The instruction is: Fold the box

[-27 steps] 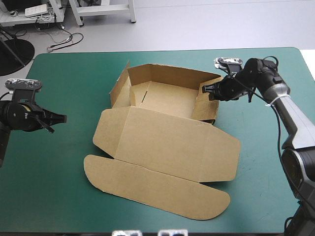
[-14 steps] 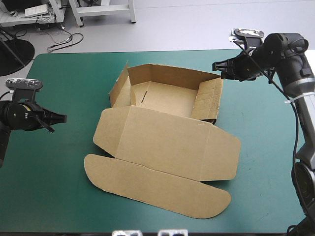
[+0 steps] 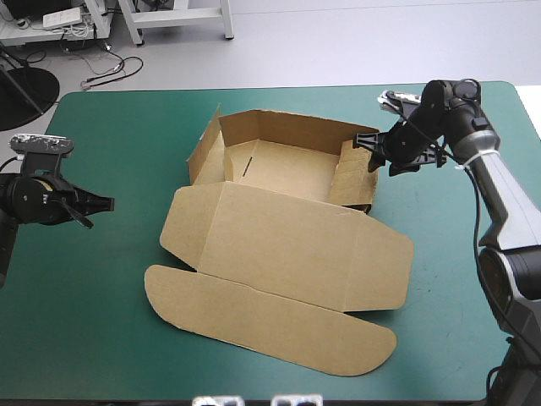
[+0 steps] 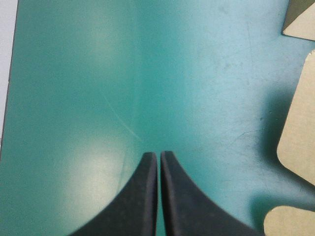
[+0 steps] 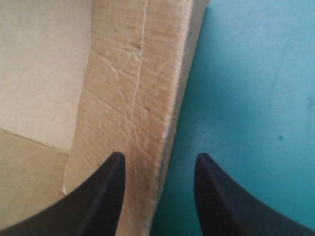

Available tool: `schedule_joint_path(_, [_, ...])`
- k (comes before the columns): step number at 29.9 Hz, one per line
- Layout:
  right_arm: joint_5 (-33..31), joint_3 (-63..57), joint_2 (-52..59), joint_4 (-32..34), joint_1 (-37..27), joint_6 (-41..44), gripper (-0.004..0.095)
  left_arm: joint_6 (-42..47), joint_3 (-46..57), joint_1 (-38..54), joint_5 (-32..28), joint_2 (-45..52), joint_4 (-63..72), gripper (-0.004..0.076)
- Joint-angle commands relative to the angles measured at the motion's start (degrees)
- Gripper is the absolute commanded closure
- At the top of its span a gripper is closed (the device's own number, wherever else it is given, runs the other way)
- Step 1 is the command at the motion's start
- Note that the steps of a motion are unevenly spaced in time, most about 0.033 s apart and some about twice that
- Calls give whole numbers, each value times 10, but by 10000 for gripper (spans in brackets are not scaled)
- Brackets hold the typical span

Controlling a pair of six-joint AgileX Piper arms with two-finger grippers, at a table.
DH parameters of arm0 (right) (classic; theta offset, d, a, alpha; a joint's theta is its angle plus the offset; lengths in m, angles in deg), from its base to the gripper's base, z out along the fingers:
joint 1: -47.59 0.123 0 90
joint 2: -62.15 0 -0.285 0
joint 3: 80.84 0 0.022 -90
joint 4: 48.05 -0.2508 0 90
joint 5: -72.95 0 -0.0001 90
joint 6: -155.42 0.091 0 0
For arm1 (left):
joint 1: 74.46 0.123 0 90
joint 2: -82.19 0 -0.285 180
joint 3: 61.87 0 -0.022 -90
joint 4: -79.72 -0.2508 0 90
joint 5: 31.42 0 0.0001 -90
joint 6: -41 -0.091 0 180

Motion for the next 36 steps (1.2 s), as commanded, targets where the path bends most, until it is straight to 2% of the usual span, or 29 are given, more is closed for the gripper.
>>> schedule_joint_path(1, [32, 12, 1, -50, -3, -10, 494, -1, -15, -1, -26, 14, 2, 715])
schedule_joint_path(4, [57, 12, -22, -76, -3, -14, 494, -1, -15, -1, -27, 14, 4, 716])
schedule_joint_path(8, [73, 12, -51, -78, -3, -58, 518, 1, -15, -2, -37, 14, 5, 728])
schedule_joint_path(10, [79, 12, -59, -77, -3, -64, 607, 1, -15, -3, -38, 14, 9, 734])
schedule_joint_path(12, [84, 12, -64, -77, -3, -67, 761, -1, -15, -3, -42, 14, 15, 734])
schedule_joint_path(13, [87, 12, -66, -77, -3, -70, 893, -1, -15, -3, -42, 14, 15, 734])
schedule_joint_path(14, [87, 12, -66, -78, -3, -71, 924, -11, -15, -3, -42, 14, 15, 734])
schedule_joint_path(20, [69, 13, -41, -81, -3, -89, 928, -10, -15, 2, -103, 12, 33, 731])
schedule_joint_path(26, [57, 13, 40, -90, -10, -109, 928, -20, -15, 77, -118, -12, 117, 723])
schedule_joint_path(31, [7, 13, 107, -103, -32, -140, 928, -115, -15, 161, -121, -40, 270, 723])
schedule_joint_path(36, [-1, 13, 170, -98, -45, -147, 928, -211, -15, 222, -77, -71, 422, 723])
